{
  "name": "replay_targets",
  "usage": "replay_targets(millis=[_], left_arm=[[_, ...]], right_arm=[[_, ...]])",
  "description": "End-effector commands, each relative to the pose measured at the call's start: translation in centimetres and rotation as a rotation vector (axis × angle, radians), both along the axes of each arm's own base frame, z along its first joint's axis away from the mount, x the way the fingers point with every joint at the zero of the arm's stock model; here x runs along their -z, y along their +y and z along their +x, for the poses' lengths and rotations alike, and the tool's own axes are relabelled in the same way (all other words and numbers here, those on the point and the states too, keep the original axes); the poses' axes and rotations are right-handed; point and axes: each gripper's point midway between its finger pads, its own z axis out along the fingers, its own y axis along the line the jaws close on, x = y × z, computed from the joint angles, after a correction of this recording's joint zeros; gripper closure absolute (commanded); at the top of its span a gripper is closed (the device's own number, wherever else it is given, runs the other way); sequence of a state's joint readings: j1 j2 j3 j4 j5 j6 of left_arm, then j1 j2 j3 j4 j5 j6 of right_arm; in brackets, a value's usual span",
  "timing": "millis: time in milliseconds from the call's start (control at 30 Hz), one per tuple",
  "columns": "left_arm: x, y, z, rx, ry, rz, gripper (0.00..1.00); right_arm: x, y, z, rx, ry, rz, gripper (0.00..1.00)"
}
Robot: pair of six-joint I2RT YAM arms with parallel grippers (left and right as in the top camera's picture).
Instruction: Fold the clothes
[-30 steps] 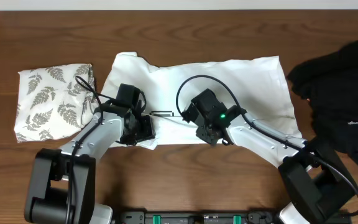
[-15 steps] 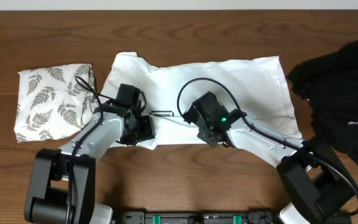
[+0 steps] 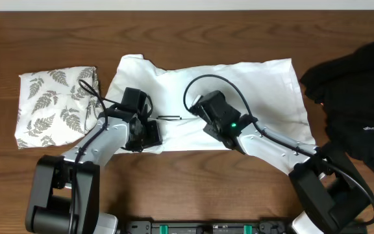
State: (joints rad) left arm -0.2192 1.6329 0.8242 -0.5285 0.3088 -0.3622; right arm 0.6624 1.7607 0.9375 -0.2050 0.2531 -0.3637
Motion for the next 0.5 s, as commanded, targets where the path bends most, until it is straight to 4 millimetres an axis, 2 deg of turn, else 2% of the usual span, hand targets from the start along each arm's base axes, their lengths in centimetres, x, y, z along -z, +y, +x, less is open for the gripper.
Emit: replay_targets(millis=[0,67,200,267,467], left_arm=[[0.6,0.3,-0.6,-0.002,0.028,0.015,0.5],[0.6,0.3,-0.7,-0.002,0.031,0.016,0.5],[0.6,0.3,-0.7,-0.002,0.032,0.016,0.5],[0.6,0.3,-0.7,-0.002,0.031,0.016,0.5],[0.6,0.3,-0.7,-0.002,0.031,0.016,0.5]], right_arm=[[-0.3,-1.3,1.4,0.07,-0.057,-0.021,0.97],[-0.8,-1.5,2.2,0.088,-0.084,-0.008,0.97],[-1.2,-2.2,3.2,0.129,-0.108,0.02,0.83],[-1.2,-2.8,3.5,0.147,-0.105,0.019,0.69],[-0.6,-4.8,3.2,0.185,-0.067,-0.02,0.42]])
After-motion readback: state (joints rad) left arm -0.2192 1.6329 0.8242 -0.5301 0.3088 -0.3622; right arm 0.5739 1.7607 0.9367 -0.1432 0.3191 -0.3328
